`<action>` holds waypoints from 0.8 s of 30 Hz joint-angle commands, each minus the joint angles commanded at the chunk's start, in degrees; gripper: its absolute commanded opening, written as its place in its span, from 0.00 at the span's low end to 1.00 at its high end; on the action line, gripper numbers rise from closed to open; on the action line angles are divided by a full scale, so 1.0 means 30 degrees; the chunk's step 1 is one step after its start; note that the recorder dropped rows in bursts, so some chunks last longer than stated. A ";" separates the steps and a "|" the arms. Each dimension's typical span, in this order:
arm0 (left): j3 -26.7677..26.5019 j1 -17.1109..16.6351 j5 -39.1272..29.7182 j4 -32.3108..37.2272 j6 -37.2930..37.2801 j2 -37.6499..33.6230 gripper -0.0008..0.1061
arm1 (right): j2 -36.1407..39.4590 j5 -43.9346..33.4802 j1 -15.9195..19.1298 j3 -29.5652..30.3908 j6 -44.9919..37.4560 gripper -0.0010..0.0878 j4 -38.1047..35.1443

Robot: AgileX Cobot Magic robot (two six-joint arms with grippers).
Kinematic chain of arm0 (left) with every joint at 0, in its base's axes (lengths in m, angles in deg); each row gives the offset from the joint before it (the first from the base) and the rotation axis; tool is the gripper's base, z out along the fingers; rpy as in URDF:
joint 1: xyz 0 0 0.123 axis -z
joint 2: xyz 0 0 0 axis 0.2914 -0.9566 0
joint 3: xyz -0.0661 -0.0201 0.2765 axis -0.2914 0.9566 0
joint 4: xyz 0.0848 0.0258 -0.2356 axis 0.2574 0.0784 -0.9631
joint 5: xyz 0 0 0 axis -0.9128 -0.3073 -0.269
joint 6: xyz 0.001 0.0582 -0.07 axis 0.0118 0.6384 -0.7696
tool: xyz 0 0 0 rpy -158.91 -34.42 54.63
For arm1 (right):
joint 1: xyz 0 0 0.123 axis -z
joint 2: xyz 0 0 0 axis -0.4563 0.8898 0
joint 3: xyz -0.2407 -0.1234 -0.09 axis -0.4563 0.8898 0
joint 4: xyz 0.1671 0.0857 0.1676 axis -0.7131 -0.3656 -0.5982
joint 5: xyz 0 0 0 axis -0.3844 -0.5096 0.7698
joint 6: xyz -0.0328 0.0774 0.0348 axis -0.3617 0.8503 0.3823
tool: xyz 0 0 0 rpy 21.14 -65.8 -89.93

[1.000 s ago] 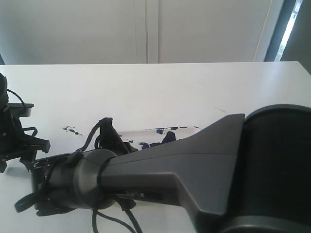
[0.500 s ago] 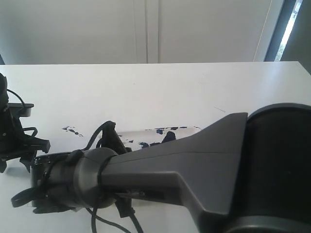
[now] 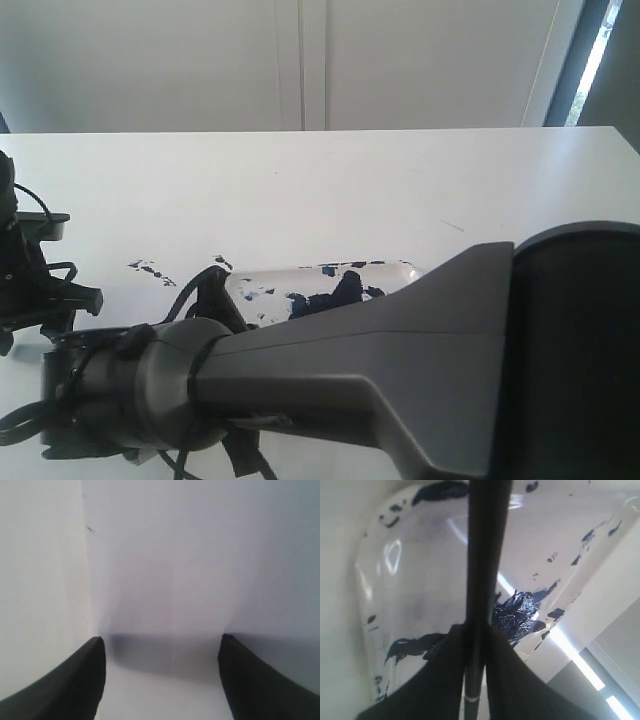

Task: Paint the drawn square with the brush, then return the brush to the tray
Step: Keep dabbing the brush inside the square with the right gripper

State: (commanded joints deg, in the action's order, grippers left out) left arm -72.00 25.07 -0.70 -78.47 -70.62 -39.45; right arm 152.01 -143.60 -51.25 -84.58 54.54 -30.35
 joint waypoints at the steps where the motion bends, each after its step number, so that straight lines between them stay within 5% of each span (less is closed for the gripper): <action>1: 0.0000 0.0000 0.0000 0.0000 0.0000 0.0000 0.64 | -0.0039 0.0000 -0.0047 0.0000 -0.0116 0.01 -0.0048; 16: 0.0000 0.0000 -0.0048 0.0000 0.0000 0.0000 0.64 | -0.0135 0.0000 -0.0299 0.0537 -0.0280 0.01 0.0448; 24: 0.0000 0.0000 -0.0045 0.0000 0.0062 0.0000 0.64 | -0.0135 0.0000 0.0502 0.0537 -0.0031 0.01 0.0945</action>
State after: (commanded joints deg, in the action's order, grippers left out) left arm -72.00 25.07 -0.84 -78.47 -70.44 -39.45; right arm 151.61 -143.60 -49.74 -82.97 54.45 -27.52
